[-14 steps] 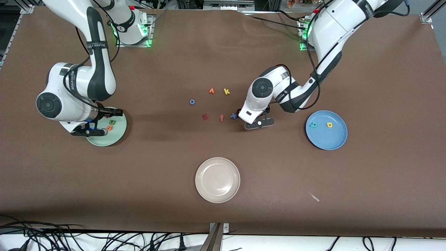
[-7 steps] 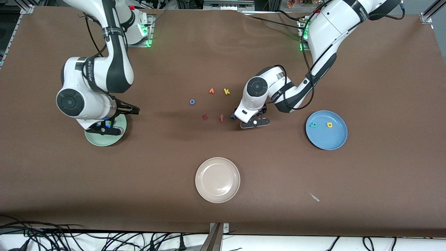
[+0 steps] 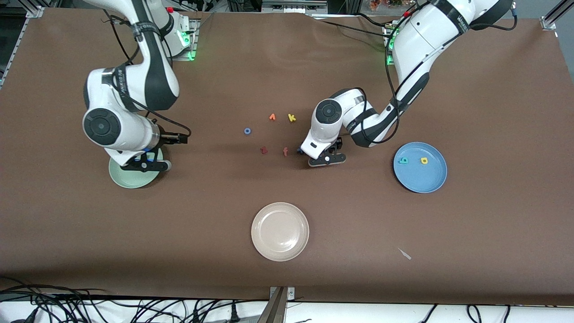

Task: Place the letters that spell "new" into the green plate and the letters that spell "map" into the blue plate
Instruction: 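Carry the blue E to the blue plate while the right gripper withdraws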

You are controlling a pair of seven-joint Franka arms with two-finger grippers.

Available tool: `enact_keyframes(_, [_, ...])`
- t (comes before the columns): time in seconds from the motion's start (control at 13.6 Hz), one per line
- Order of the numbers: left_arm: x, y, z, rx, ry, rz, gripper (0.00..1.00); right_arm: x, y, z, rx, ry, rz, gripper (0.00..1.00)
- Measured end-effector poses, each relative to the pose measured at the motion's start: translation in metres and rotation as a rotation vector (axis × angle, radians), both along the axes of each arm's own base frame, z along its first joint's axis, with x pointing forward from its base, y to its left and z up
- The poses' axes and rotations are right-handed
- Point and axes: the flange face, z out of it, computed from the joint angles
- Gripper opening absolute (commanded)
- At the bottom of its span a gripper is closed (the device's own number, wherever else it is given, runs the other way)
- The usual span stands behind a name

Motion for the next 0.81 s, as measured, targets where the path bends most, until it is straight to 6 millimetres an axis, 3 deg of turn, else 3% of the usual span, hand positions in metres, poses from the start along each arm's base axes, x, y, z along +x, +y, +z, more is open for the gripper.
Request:
enact_keyframes(0.07, [0.001,-0.001,0.002,-0.004,-0.005,0.001,0.57,0.001,-0.012,0.012,0.013,-0.01,0.003,1.0])
enact_keyframes(0.37, [0.002,-0.003,0.005,-0.006,-0.01,0.025,0.56,-0.002,-0.055,0.074,0.043,-0.08,-0.03,1.0])
enact_keyframes(0.66, [0.0,-0.006,0.005,-0.004,-0.01,0.055,0.55,-0.014,-0.074,0.149,0.042,-0.09,-0.047,1.0])
enact_keyframes(0.81, [-0.001,-0.008,0.005,-0.003,-0.011,0.062,0.42,-0.016,-0.088,0.185,0.046,-0.109,-0.068,1.0])
